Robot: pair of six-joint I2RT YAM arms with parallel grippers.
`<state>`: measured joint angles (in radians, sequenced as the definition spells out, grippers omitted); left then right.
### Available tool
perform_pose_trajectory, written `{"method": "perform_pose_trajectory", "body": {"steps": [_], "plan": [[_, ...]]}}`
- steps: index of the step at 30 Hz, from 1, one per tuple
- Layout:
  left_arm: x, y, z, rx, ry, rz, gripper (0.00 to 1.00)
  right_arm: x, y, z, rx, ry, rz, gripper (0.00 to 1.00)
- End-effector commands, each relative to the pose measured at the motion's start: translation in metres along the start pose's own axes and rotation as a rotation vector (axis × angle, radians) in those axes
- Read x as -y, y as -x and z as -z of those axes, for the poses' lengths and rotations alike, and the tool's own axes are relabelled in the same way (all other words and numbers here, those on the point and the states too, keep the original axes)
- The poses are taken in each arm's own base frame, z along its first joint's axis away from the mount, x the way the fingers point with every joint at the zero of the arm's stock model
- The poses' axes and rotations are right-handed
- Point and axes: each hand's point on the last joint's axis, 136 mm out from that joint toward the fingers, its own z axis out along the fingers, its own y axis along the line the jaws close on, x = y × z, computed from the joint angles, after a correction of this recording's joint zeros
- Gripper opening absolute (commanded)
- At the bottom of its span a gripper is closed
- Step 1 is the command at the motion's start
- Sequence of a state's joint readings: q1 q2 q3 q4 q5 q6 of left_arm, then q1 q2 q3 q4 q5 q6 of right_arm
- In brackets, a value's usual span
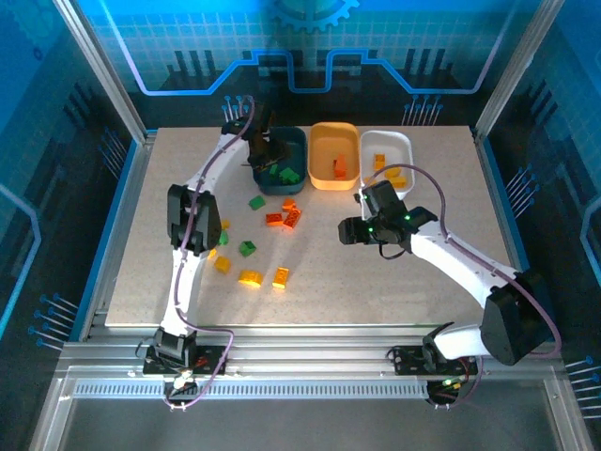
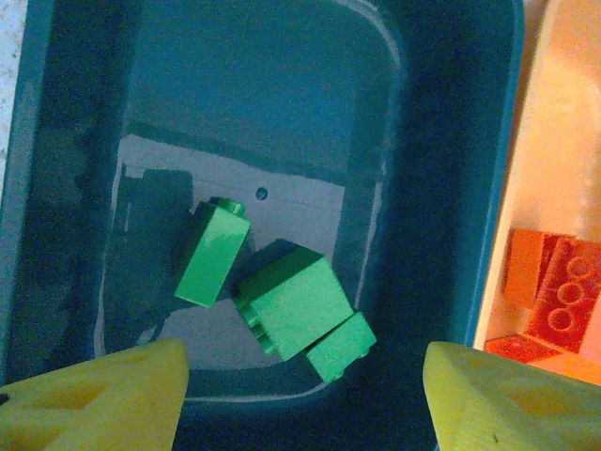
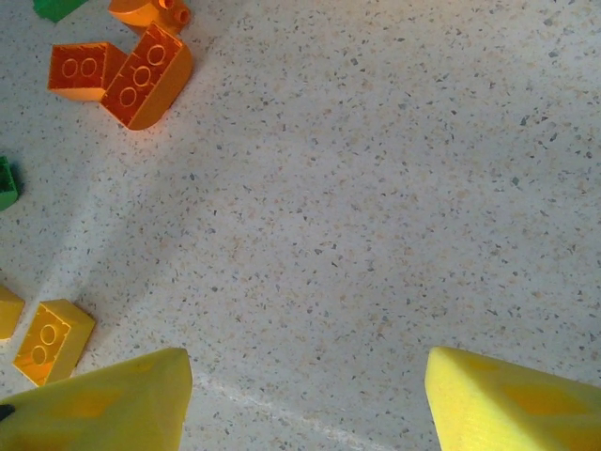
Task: Sort the legos into containers by color
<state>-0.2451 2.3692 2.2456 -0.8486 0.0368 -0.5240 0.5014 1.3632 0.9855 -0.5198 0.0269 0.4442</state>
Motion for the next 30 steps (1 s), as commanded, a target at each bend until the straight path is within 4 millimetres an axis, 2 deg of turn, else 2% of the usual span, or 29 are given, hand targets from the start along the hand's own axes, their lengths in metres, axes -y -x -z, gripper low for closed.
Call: {"method": "perform_pose_trajectory", "body": {"steps": [1,3,8,11,14,20,30], "plan": [[-0.003,0.002,0.069,0.081,0.006,-0.050,0.69,-0.010,0.009,0.012,0.034,0.007,0.022,0.68],[-0.026,-0.015,0.082,0.072,0.055,-0.046,0.68,-0.016,0.008,0.009,0.029,0.017,0.032,0.68],[-0.109,-0.086,0.096,-0.005,0.237,-0.027,0.64,-0.031,0.006,-0.003,0.009,0.037,0.055,0.68],[-0.132,-0.120,0.102,-0.045,0.267,-0.051,0.63,-0.042,0.007,-0.008,-0.002,0.054,0.076,0.68],[-0.145,-0.141,0.103,-0.075,0.284,-0.051,0.64,-0.051,0.007,-0.013,-0.013,0.064,0.095,0.68],[-0.167,-0.156,0.090,-0.134,0.385,-0.018,0.63,-0.064,0.004,-0.017,-0.027,0.075,0.125,0.68],[-0.192,-0.156,0.074,-0.171,0.541,-0.015,0.58,-0.061,0.006,-0.009,-0.006,0.050,0.146,0.67]]}}
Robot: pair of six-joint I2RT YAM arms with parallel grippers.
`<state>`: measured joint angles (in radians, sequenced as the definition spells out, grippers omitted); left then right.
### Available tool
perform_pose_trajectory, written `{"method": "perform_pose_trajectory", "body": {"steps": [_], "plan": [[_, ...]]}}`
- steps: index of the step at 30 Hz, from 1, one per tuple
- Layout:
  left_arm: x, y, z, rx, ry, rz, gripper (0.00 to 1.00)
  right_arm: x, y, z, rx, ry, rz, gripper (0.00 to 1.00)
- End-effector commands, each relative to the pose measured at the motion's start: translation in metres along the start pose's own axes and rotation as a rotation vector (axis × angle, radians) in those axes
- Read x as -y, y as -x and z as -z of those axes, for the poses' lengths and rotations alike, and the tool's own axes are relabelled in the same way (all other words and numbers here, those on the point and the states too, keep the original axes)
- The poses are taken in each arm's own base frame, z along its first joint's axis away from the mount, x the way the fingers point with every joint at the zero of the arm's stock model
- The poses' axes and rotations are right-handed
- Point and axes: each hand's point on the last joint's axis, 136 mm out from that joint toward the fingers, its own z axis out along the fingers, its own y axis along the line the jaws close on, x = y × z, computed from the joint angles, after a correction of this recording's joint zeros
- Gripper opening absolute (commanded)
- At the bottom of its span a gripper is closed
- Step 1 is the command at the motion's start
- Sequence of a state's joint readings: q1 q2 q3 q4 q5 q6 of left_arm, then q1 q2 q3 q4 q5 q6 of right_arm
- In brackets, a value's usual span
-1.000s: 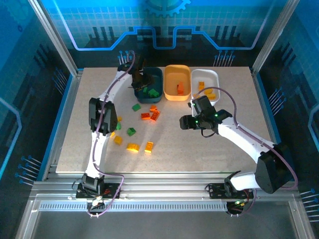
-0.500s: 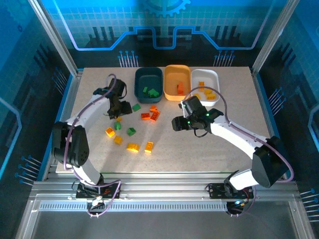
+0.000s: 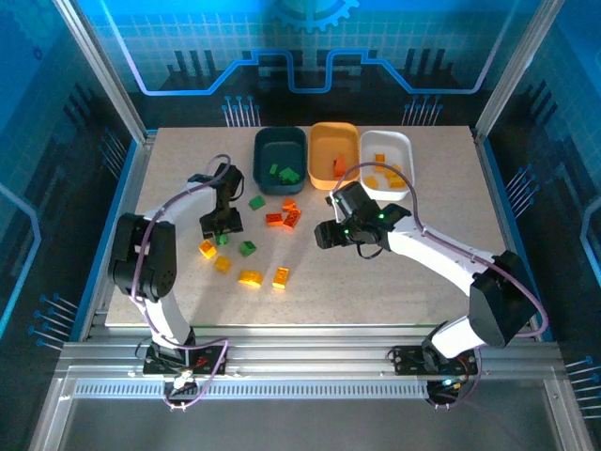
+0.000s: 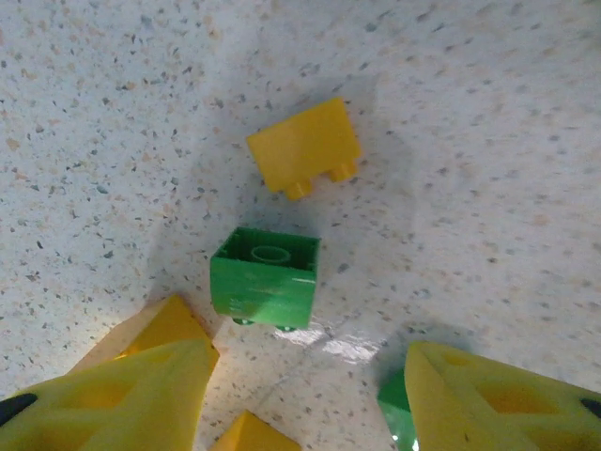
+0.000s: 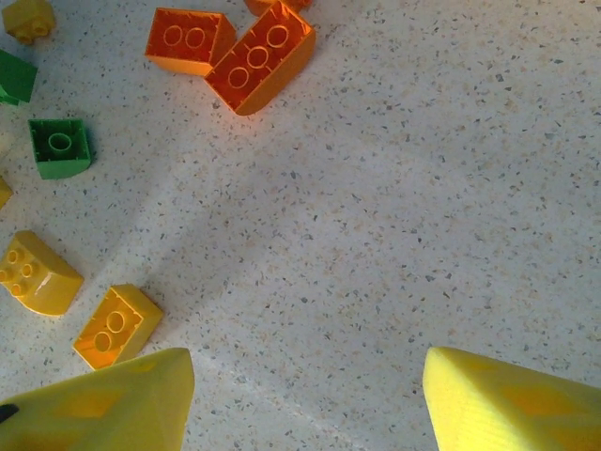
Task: Sort the legos into containers by color
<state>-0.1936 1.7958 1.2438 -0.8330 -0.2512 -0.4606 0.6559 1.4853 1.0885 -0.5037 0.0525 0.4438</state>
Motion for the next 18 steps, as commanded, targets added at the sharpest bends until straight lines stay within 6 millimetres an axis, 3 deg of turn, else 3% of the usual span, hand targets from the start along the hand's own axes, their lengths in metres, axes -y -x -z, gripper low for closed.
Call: {"method": "perform_pose_trajectory", "body": {"steps": [1,8,18], "plan": [[-0.009,0.004,-0.001,0.003,0.068,0.014,0.58,-0.004,0.006,0.009,0.023,-0.004,0.020,0.67],[-0.010,-0.001,-0.015,-0.021,0.091,0.017,0.57,-0.002,0.004,0.008,0.017,-0.012,0.027,0.67],[-0.003,0.000,-0.033,-0.051,0.087,0.012,0.47,0.002,0.001,0.009,0.018,-0.022,0.021,0.67]]}}
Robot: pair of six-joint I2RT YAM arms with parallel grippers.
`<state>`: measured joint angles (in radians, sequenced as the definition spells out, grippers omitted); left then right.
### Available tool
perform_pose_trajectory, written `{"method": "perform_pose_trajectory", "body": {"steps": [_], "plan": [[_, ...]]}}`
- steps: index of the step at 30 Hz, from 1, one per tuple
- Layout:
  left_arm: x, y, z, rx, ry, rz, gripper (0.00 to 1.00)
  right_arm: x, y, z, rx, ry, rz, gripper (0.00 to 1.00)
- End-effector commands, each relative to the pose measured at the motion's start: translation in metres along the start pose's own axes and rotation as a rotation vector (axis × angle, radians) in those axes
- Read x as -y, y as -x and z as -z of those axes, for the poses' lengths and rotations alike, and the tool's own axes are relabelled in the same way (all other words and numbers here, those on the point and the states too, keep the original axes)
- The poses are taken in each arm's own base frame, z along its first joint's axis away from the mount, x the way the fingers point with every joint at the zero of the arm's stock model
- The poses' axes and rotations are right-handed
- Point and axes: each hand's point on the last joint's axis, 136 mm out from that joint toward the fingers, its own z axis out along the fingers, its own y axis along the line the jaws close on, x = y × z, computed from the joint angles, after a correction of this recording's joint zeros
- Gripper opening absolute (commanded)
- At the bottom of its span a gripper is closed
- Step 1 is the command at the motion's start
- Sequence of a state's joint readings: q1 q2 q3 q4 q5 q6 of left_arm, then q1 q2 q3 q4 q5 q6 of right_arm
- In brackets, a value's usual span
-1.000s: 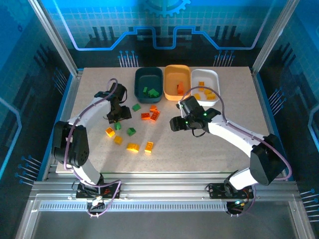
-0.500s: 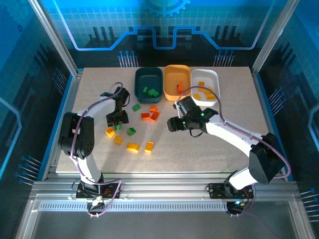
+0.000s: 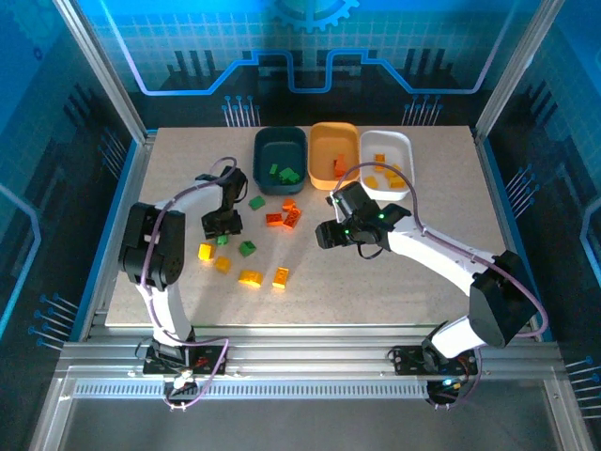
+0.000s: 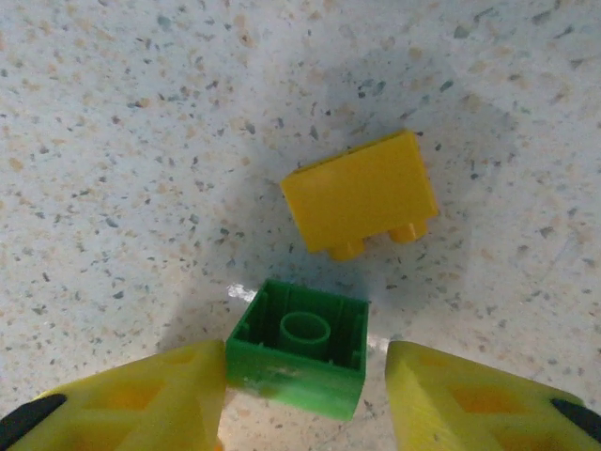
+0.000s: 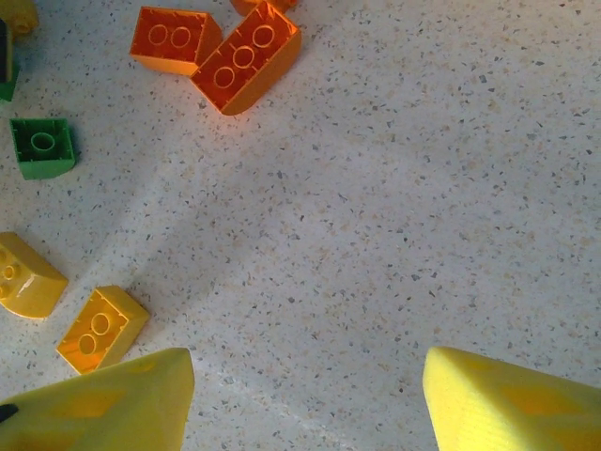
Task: Sort the legos into containers by color
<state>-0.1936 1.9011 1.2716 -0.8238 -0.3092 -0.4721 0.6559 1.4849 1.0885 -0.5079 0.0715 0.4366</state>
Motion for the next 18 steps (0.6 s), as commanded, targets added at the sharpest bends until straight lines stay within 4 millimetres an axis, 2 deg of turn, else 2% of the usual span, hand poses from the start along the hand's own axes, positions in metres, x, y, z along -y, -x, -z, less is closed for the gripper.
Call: {"method": "perform_pose_trajectory", "body": {"steps": [1,5,13,18], "plan": [[0.002,-0.002,-0.007,-0.023,-0.001,0.014,0.47,-0.001,0.000,0.009,0.014,-0.002,0.013,0.67],[0.002,-0.003,-0.008,-0.027,0.001,0.013,0.46,-0.001,0.000,0.010,0.016,-0.005,0.011,0.67],[0.002,-0.004,-0.009,-0.021,0.000,0.011,0.29,-0.002,0.001,0.011,0.018,-0.001,0.009,0.67],[0.002,-0.003,0.004,0.002,-0.020,0.017,0.27,-0.001,-0.001,0.011,0.015,-0.003,0.009,0.67]]}}
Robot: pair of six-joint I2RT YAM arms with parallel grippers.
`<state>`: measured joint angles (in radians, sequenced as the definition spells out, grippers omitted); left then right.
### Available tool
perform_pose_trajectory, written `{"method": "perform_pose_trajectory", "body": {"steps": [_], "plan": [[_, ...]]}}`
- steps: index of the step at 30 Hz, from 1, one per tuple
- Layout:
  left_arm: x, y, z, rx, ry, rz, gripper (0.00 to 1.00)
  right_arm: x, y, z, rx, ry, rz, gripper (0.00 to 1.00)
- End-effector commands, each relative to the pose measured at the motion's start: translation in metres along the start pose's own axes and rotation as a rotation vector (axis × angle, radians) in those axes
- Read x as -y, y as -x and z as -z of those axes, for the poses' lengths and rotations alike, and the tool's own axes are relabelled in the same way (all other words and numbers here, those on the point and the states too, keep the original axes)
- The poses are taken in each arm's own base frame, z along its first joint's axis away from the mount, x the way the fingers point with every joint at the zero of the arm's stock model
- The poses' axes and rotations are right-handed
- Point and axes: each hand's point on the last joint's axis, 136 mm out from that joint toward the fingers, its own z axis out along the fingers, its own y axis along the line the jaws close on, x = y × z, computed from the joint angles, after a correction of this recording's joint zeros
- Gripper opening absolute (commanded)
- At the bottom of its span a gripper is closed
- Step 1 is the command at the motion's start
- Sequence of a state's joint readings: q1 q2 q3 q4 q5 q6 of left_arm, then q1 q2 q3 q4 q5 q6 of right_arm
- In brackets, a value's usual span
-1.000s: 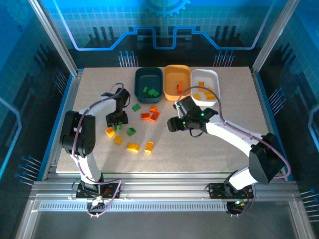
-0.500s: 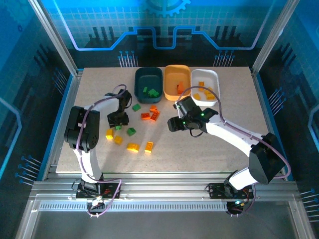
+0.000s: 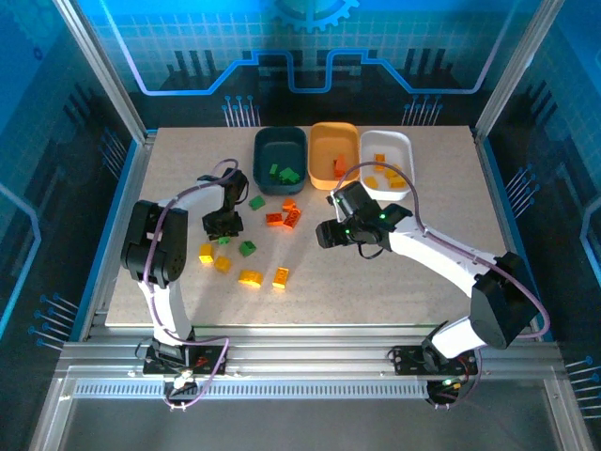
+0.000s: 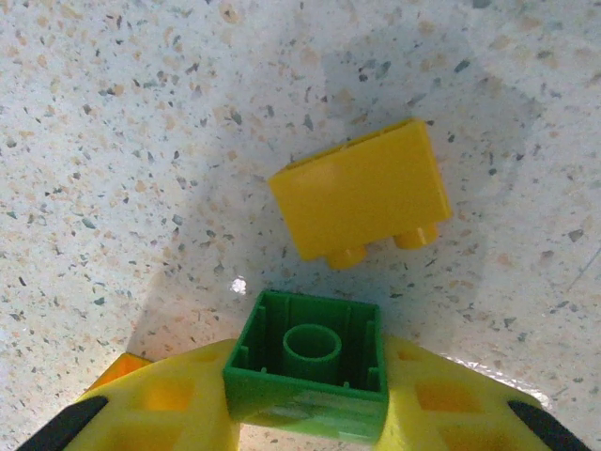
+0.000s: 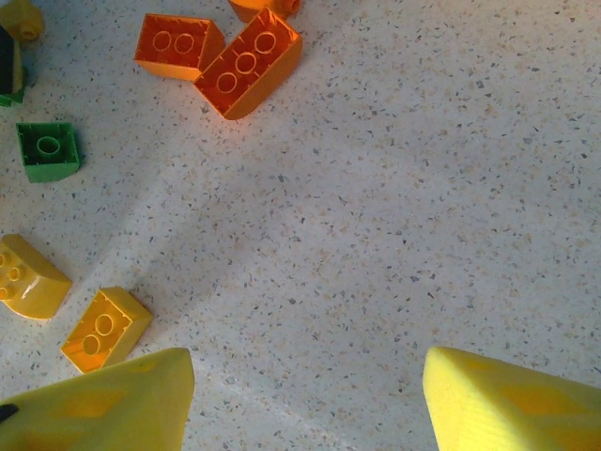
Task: Sort the legos into containers by color
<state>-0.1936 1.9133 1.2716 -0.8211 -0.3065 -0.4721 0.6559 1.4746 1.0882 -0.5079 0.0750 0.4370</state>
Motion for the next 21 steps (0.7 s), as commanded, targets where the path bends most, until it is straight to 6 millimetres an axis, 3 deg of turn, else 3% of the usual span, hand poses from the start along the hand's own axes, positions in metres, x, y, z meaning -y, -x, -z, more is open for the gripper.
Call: {"method": "perform_pose_trajectory", "body": {"steps": [1,6,9,16,21], "plan": [[0.002,-0.002,0.013,0.016,-0.031,0.018,0.27,-0.001,-0.002,0.007,0.005,-0.005,0.007,0.67],[0.011,0.003,0.049,0.071,-0.089,0.015,0.27,0.000,-0.001,0.006,0.006,-0.009,0.008,0.67],[0.027,0.016,0.078,0.117,-0.175,0.016,0.28,0.001,0.000,0.004,0.007,-0.012,0.006,0.67],[0.102,0.075,0.127,0.211,-0.461,-0.005,0.29,0.005,-0.004,-0.002,-0.010,-0.008,-0.015,0.67],[0.148,0.116,0.126,0.269,-0.540,-0.001,0.27,0.014,-0.008,-0.002,-0.006,-0.028,-0.028,0.67]]}}
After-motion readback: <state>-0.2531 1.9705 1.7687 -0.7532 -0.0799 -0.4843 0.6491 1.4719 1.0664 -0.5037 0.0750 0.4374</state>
